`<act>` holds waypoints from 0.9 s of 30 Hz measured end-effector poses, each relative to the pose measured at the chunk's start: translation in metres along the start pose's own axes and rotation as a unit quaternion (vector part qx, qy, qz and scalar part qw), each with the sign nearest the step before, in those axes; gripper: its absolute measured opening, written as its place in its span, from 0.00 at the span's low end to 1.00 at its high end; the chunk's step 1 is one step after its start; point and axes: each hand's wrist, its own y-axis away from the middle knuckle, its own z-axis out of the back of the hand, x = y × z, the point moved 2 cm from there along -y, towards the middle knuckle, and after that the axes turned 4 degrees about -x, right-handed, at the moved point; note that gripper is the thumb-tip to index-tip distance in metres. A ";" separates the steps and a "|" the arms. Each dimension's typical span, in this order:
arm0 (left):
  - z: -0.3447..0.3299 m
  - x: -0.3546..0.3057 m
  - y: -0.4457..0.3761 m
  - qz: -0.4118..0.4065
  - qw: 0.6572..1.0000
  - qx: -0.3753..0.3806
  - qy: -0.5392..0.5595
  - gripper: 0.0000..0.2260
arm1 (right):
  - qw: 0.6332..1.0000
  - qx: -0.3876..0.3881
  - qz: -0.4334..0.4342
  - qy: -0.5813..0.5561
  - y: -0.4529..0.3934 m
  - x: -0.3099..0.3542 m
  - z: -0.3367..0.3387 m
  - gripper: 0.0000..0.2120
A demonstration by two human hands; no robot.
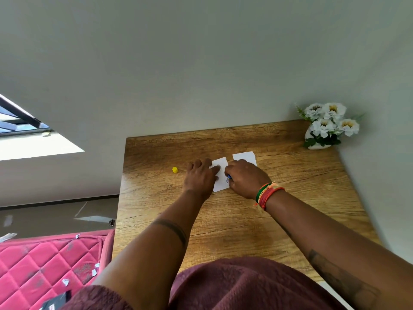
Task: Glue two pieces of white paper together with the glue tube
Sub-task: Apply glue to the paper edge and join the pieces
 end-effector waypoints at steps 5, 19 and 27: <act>0.001 0.000 0.001 0.033 0.998 -0.004 0.050 0.23 | 0.999 -0.019 -0.033 -0.018 -0.001 -0.009 0.004 0.10; -0.006 0.007 0.003 0.094 0.984 0.009 0.153 0.42 | 0.999 -0.022 0.024 -0.042 -0.040 0.008 0.002 0.09; 0.001 0.004 0.002 0.092 0.983 0.002 0.159 0.35 | 0.991 -0.048 -0.083 -0.092 -0.041 -0.020 0.001 0.07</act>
